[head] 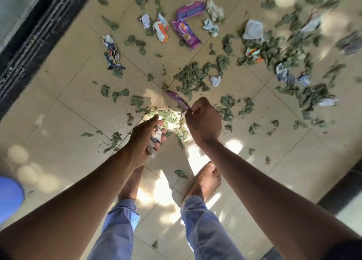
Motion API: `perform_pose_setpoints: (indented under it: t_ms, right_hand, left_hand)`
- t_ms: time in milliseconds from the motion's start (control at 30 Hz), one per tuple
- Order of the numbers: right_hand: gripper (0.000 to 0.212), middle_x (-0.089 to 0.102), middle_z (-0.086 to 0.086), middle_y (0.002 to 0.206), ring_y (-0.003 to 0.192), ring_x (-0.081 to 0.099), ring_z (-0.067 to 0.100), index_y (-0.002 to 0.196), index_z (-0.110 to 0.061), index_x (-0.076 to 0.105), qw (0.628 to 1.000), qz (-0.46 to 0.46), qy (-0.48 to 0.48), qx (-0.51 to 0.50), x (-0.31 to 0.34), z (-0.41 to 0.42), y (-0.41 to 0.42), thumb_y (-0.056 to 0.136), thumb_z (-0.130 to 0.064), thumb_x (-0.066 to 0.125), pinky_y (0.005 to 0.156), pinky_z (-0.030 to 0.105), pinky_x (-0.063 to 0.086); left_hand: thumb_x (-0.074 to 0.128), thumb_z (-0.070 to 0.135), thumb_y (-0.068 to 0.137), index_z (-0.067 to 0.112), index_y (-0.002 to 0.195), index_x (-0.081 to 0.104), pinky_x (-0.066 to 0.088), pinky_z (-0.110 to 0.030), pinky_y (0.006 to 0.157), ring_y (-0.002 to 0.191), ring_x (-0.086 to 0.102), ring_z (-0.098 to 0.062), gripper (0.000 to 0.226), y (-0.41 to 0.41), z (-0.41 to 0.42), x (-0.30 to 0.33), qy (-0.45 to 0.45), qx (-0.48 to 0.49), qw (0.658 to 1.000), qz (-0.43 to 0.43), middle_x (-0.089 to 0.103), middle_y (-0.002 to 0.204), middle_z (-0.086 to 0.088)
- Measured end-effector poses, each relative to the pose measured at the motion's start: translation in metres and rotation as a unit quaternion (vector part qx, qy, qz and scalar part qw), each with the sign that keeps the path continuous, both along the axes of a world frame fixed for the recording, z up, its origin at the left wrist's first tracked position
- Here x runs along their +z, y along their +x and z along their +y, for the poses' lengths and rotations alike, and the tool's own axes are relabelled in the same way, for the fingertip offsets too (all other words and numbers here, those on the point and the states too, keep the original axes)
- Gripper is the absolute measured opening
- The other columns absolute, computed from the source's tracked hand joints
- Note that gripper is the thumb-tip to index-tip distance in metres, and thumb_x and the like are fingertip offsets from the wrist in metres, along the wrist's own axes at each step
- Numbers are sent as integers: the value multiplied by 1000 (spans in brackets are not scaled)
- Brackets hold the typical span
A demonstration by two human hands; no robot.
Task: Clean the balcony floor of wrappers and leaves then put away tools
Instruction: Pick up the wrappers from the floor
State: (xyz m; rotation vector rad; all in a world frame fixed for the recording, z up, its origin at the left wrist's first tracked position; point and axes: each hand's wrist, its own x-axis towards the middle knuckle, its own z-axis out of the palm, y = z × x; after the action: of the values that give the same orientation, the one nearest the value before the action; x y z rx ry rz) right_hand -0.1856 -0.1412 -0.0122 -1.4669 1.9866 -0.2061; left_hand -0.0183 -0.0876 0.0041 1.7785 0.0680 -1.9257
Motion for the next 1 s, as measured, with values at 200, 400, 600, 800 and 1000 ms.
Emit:
perform_pose_setpoints:
  t_ms: [200,400,600,800,1000]
  right_hand:
    - [26,61,-12,83,70,49,-5,82,-29,54,994,-93,-12,53,90,16,-25,78,-6,67,58,7,31]
    - [25,65,-11,92,79,56,6,87,-34,64,997,-71,-11,28,156,4,-58,79,-10,64,57,9,28]
    - [23,66,-7,90,82,62,11,90,-28,69,995,-95,-42,-2,181,-13,-59,77,-9,67,58,14,31]
    - [31,62,2,100,80,62,21,113,-23,70,984,-155,-39,72,180,0,-27,84,-14,65,65,29,49]
    - [32,66,-2,93,82,59,20,109,-19,70,981,-156,-46,104,174,-3,-21,78,-15,64,69,32,51]
  left_hand:
    - [48,22,105,31,86,73,37,-27,50,71,64,-19,33,-45,-30,49,-60,35,988,-135,72,94,-6]
    - [55,21,100,17,108,71,32,-20,36,57,47,-19,18,-62,-50,106,-67,49,973,-216,68,104,-16]
    - [49,30,106,21,94,68,23,-19,41,52,39,-13,24,-57,-51,131,-77,80,991,-81,63,92,-8]
    - [54,41,100,23,82,59,44,-20,51,62,52,-11,27,-91,-68,128,-84,142,983,81,55,69,3]
    - [51,89,76,14,125,54,55,-38,84,91,59,-28,90,-80,-77,110,-63,162,982,73,58,98,-14]
